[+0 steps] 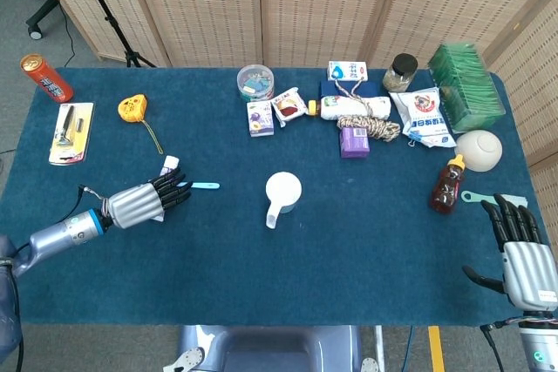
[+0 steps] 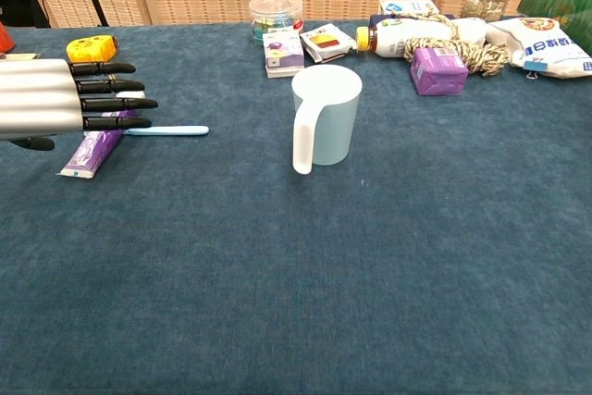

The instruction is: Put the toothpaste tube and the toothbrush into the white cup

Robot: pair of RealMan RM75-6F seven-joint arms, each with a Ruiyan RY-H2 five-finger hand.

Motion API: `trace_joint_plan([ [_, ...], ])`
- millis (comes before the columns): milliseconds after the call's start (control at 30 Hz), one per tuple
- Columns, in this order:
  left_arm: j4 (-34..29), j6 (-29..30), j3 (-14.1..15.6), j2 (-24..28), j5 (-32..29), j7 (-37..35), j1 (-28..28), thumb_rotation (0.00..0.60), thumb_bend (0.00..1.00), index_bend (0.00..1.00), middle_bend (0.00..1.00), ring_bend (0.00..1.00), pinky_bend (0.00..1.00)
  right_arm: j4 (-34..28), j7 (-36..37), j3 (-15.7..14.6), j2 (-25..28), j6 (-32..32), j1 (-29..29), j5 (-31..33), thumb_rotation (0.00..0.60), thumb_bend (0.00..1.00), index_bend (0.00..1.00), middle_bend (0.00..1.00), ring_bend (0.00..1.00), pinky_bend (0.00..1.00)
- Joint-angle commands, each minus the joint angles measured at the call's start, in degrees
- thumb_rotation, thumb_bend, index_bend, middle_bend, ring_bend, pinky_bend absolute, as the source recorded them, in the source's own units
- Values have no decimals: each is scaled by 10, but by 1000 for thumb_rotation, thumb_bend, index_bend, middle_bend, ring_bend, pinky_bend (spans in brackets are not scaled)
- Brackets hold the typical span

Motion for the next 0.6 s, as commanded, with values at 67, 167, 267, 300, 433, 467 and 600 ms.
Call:
trace_joint_plan([
  [67,2,-13,10,-5,-3,5,-7,600,27,0,0,0,0,2,1,2,-1,-3,1,4,600,0,0,0,0,0],
  [167,-1,-23,13,-13,-10,6,-13,600,39,0,0,0,0,2,7,2,1,-5,3,4,600,0,0,0,0,0],
  [267,1,-34,20,-19,-10,11,-18,600,47,0,0,0,0,3,6,3,1,-5,3,5,600,0,0,0,0,0],
  [300,1,-36,22,-19,-10,12,-19,600,48,0,0,0,0,3,6,3,1,-5,3,6,600,0,0,0,0,0],
  [433,1,-46,31,-24,-11,16,-22,600,55,0,0,0,0,4,8,5,1,-3,2,8,600,0,0,0,0,0],
  [467,2,-48,32,-26,-12,18,-22,600,69,0,0,0,0,5,9,5,1,-3,2,9,600,0,0,0,0,0],
  [600,0,-47,33,-29,-19,13,-24,600,233,0,0,0,0,6,13,5,2,-6,3,10,600,0,0,0,0,0],
])
